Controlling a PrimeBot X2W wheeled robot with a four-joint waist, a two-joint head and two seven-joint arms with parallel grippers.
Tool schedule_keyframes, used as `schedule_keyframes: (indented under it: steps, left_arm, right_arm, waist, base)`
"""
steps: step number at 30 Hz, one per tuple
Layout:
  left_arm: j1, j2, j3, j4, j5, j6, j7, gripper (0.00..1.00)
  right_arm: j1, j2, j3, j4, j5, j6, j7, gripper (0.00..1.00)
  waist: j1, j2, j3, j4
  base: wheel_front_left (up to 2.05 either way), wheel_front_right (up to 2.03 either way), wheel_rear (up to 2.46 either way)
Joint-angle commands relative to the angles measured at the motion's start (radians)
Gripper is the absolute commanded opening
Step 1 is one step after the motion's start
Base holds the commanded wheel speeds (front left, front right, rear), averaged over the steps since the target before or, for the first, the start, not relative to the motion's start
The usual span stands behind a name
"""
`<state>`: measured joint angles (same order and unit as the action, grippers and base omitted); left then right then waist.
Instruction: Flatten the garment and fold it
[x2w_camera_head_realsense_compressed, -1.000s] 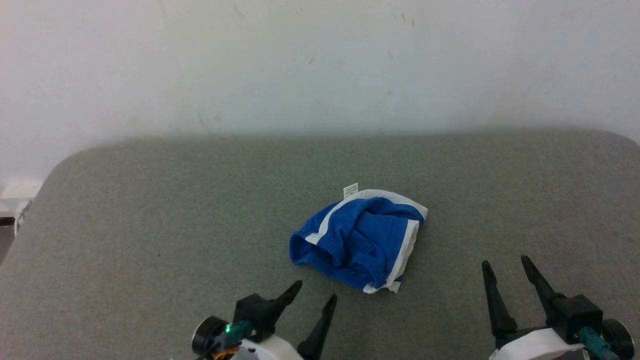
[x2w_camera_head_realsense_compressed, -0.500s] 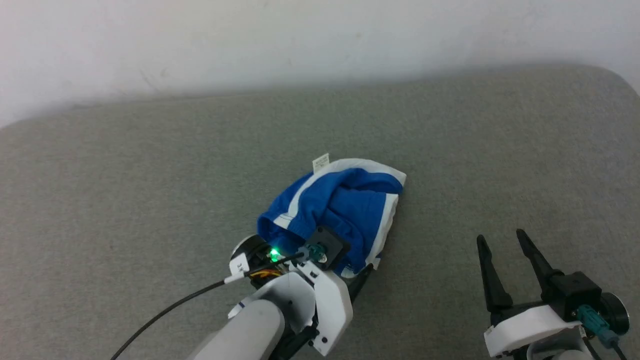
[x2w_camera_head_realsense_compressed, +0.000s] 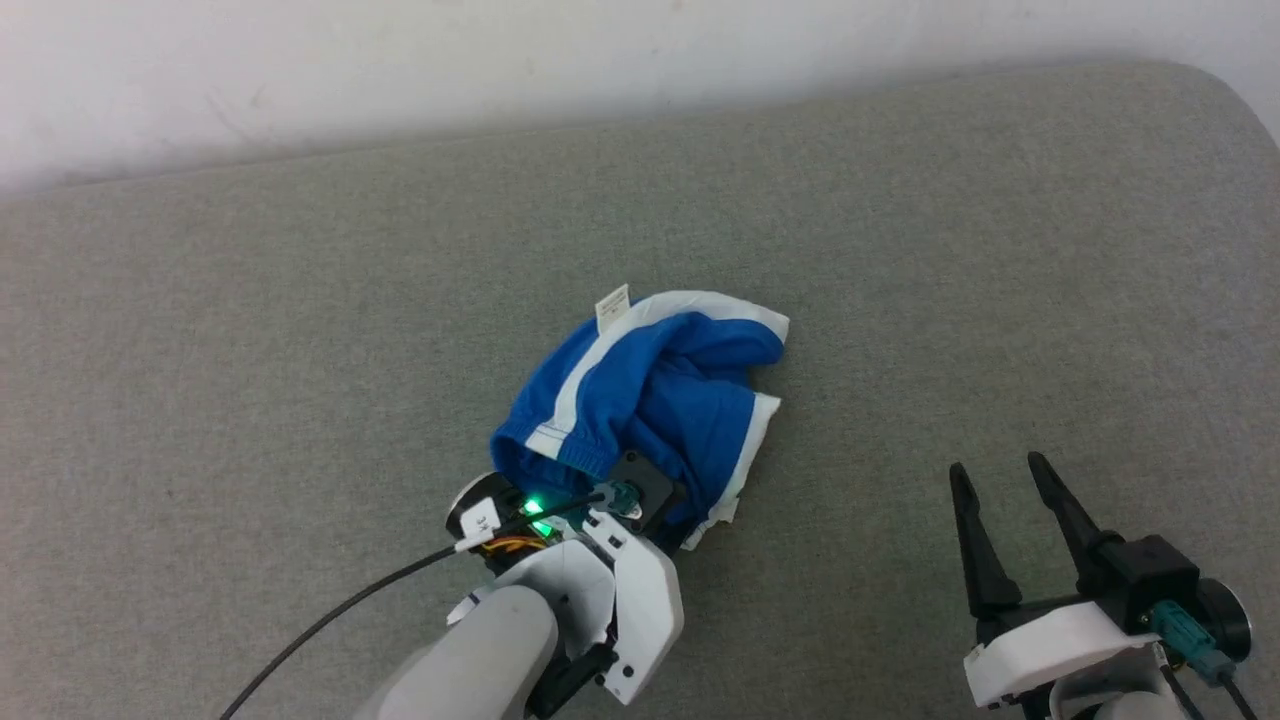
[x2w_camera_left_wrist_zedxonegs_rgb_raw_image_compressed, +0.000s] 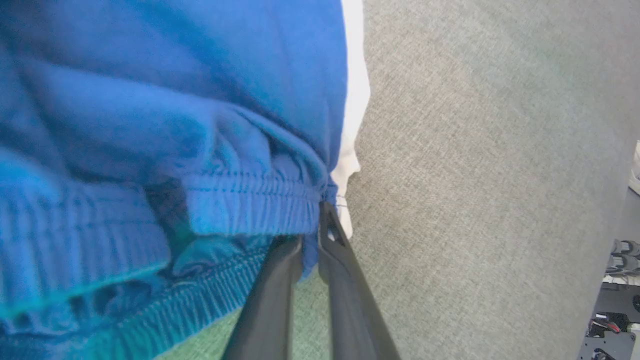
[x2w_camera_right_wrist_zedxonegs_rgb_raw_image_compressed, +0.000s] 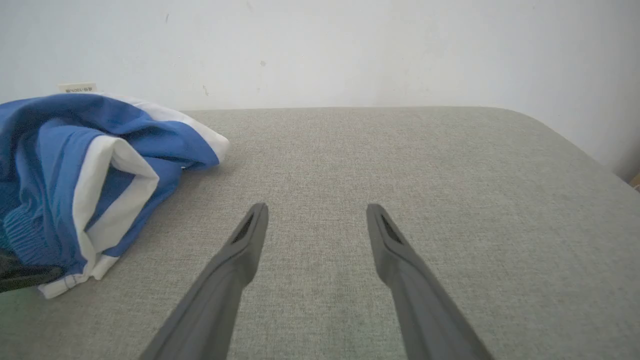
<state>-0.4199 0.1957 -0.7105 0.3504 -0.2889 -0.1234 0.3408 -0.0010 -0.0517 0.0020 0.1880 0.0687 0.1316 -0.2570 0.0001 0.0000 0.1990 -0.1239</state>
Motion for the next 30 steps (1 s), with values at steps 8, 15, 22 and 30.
schedule_keyframes:
  steps: [8, 15, 22, 30]
  left_arm:
    - [0.113, 0.037, 0.093, -0.116, -0.067, 0.072, -0.135, 0.00]
    - [0.300, 0.144, 0.280, -0.269, -0.161, 0.207, -0.186, 0.00]
    - [0.443, 0.198, 0.360, -0.233, -0.210, 0.281, -0.169, 0.02]
    - [0.433, 0.151, 0.369, -0.146, -0.191, 0.309, -0.302, 1.00]
  right_arm:
    - [0.020, 0.001, -0.020, 0.022, -0.015, -0.001, -0.005, 1.00]
    - [0.049, 0.001, -0.022, 0.037, -0.015, -0.001, -0.005, 1.00]
    - [0.057, 0.001, -0.008, 0.056, -0.013, -0.001, -0.005, 1.00]
    - [0.060, 0.001, -0.008, 0.078, -0.018, -0.001, -0.005, 1.00]
  waist:
    - [-0.0001, 0.0000, -0.130, 0.117]
    - [-0.0001, 0.0000, -0.185, 0.197]
    - [-0.0001, 0.0000, -0.197, 0.237]
    - [-0.0001, 0.0000, -0.230, 0.263]
  base:
    - [0.00, 0.00, 0.00]
    - [0.00, 0.00, 0.00]
    - [0.00, 0.00, 0.00]
    - [0.00, 0.00, 0.00]
